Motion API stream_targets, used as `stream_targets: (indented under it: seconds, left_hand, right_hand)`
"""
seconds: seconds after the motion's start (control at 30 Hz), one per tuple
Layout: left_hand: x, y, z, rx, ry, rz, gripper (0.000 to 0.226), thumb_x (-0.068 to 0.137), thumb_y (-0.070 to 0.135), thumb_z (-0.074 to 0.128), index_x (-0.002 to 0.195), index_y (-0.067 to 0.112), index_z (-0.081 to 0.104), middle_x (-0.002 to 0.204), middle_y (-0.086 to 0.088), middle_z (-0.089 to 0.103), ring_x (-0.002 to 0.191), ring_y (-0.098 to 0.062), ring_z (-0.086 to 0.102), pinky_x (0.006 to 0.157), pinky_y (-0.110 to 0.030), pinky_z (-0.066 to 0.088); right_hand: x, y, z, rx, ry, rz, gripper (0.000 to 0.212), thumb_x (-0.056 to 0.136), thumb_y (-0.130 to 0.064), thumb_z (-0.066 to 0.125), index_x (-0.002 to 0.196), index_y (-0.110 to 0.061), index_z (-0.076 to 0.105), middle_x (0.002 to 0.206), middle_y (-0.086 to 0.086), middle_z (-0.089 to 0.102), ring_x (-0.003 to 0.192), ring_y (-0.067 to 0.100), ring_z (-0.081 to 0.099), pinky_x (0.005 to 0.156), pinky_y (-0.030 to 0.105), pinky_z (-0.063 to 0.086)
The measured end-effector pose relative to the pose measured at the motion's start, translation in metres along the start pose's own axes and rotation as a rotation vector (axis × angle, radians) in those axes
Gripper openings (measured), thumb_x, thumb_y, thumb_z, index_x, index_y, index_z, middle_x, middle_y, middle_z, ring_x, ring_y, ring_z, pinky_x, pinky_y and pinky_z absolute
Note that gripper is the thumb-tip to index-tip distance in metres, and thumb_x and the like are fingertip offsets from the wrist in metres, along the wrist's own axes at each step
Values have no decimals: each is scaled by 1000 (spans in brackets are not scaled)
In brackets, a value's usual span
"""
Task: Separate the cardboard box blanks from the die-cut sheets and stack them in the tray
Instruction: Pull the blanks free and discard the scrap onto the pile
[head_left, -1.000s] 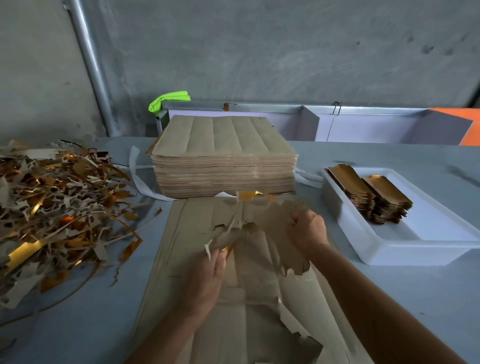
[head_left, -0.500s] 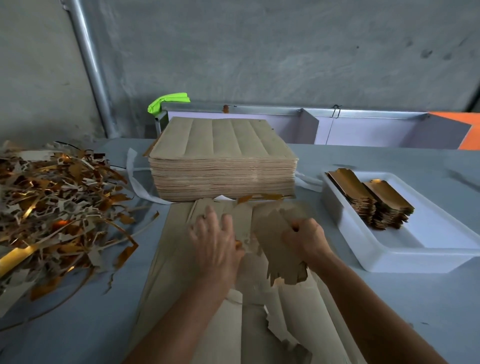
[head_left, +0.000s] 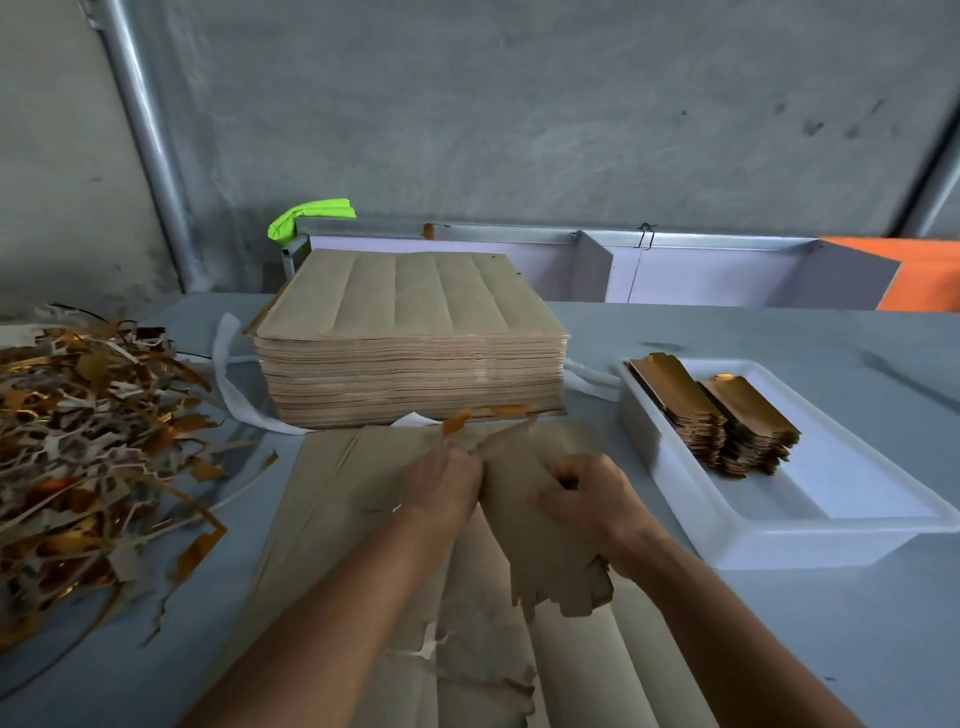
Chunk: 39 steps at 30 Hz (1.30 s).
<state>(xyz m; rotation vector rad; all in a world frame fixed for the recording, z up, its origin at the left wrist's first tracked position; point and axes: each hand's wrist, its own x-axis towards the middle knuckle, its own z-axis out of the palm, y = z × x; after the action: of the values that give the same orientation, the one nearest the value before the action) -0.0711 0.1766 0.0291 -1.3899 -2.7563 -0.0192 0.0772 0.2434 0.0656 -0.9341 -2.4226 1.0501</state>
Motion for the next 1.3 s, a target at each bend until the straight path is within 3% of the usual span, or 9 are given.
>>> stream_targets:
  seconds: [0.13,0.33,0.5,0.63,0.8,0.93,1.0,1.1,1.3]
  left_hand:
    - [1,-5,4,-73,53,-52,30,96,9,38,120,10,57,117,-13,62,110,-29,59,87,-36,45]
    - [-5,-35,3,-572,157,-308,36,101,26,37,105,5,66,102,-18,67,96,-33,63,80,-37,49]
    - [-20,-26,9,-663,373,-262,23,98,25,44,105,13,62,83,-8,65,77,-25,63,67,-33,50]
    - [-26,-11,11,-538,446,-184,21,99,25,42,107,13,58,88,-11,67,81,-30,64,60,-34,42]
    - [-42,6,9,-270,428,20,15,93,28,54,105,19,53,95,-1,64,82,-18,64,58,-22,32]
    - [-49,10,8,-117,523,193,37,41,18,92,66,16,65,54,0,60,43,-14,57,36,-23,36]
    - [-49,4,13,-119,495,252,33,58,24,86,84,11,69,65,-3,66,53,-16,62,44,-24,44]
    - [-45,-11,22,-102,350,254,41,100,39,37,131,16,49,108,-4,66,95,-19,63,80,-27,48]
    - [-31,-45,9,-281,235,-28,33,101,34,34,119,13,53,111,-13,66,104,-31,61,79,-35,43]
  right_hand:
    - [-3,5,-8,134,-30,114,12,83,-14,65,82,-3,68,83,8,68,72,18,66,57,30,56]
    - [-11,19,-34,174,-12,256,4,87,-13,63,85,-11,66,89,8,67,78,21,66,61,30,55]
    - [-1,10,-30,-56,161,103,52,92,1,48,139,-18,40,122,11,55,102,23,53,75,28,46]
    - [16,-15,-10,-17,158,79,25,98,-15,46,111,-3,63,110,17,64,94,25,63,84,34,53]
    - [33,-39,15,88,117,172,32,93,-31,49,82,-5,62,82,10,60,73,19,57,72,33,51]
    - [43,-31,20,128,138,292,30,89,-29,57,90,-1,66,89,13,64,84,25,60,72,33,51]
    - [43,-20,17,166,146,361,27,88,-20,58,104,1,63,97,15,64,91,27,63,76,33,54]
    - [42,-5,10,297,138,401,24,83,-16,67,100,2,64,100,19,66,91,31,65,79,40,57]
    - [42,9,-14,39,130,234,20,92,-11,53,107,-3,64,103,17,66,92,30,64,82,42,56]
